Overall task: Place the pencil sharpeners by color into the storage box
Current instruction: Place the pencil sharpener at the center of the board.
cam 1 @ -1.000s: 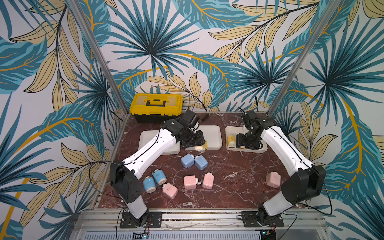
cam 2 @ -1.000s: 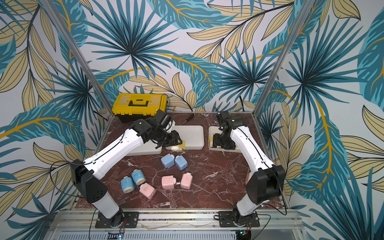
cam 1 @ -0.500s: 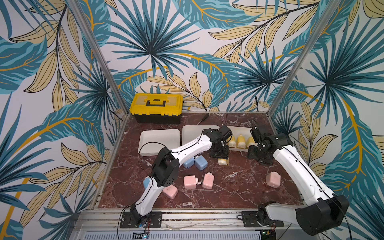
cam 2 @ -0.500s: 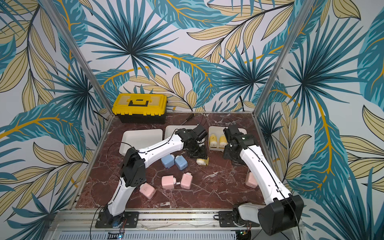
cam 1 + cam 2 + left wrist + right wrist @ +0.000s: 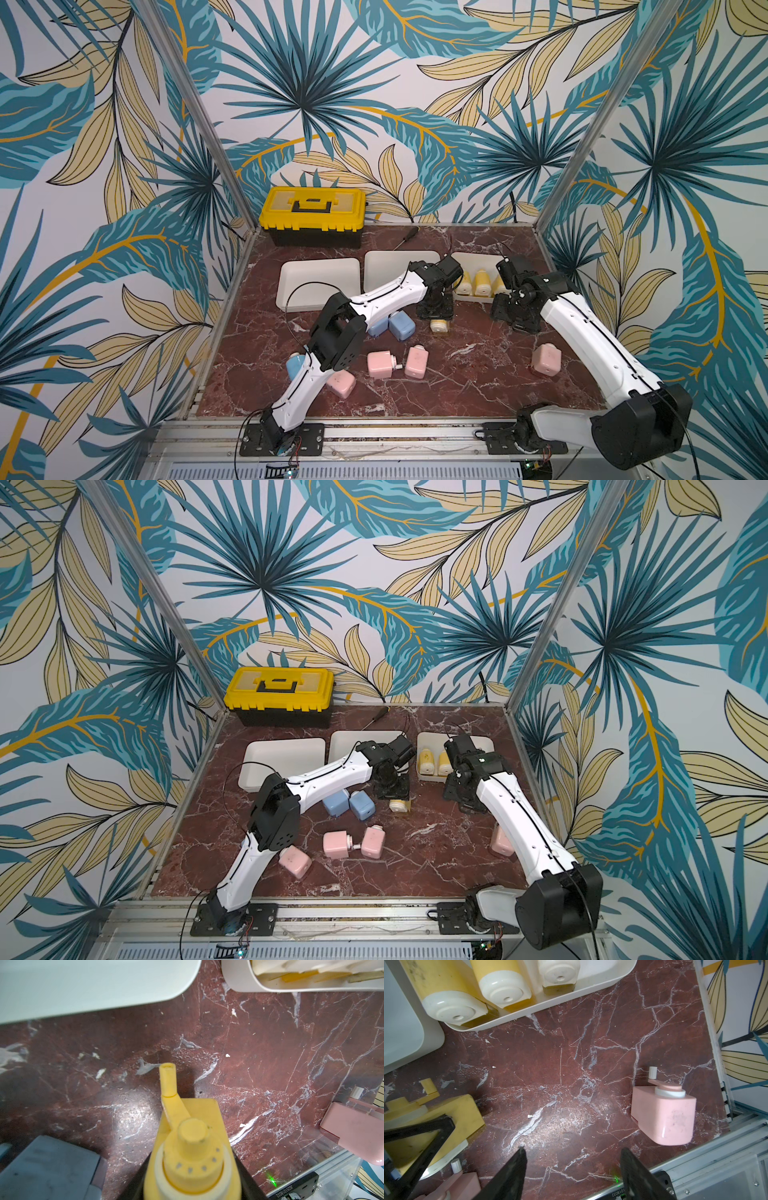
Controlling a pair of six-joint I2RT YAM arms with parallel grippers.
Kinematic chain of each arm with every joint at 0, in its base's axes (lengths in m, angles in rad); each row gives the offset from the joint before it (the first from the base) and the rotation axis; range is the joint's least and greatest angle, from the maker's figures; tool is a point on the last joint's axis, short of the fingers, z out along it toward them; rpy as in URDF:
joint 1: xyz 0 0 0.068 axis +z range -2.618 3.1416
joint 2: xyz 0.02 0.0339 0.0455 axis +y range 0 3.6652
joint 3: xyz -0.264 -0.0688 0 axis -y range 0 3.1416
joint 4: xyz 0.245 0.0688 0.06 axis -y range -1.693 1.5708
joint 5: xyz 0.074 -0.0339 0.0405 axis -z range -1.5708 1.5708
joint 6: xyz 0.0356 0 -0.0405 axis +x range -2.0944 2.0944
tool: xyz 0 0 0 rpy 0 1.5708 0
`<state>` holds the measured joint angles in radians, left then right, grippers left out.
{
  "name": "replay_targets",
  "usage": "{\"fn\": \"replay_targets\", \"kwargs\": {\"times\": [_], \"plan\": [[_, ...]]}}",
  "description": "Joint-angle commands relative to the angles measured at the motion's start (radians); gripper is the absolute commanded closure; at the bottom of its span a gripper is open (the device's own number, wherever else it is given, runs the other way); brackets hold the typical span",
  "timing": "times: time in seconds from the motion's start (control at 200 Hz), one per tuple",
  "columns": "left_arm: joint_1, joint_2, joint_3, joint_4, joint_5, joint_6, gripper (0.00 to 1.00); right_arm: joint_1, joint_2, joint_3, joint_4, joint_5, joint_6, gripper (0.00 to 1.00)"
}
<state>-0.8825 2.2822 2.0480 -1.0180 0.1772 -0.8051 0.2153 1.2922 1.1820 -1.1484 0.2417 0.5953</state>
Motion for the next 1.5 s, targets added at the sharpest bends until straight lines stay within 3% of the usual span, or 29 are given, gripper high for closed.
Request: {"fn": "replay_targets", "kwargs": {"times": [0.0, 0.536, 1.021, 1.497], "plan": [[-0.001, 0.004, 0.01, 0.006, -0.017, -0.013, 0.61, -0.002, 0.007, -0.021, 0.019, -0.016, 0.011, 0.27], [-0.001, 0.065, 0.022, 0.007, 0.009, -0.027, 0.47, -0.002, 0.013, -0.046, 0.045, -0.025, 0.005, 0.27], [0.0, 0.062, 0.061, 0.007, 0.039, -0.028, 0.25, -0.002, 0.024, -0.055, 0.061, -0.049, 0.0, 0.27], [0.019, -0.046, 0.085, 0.008, 0.041, 0.004, 0.2, 0.035, -0.024, 0.038, -0.008, -0.126, 0.024, 0.22]]}}
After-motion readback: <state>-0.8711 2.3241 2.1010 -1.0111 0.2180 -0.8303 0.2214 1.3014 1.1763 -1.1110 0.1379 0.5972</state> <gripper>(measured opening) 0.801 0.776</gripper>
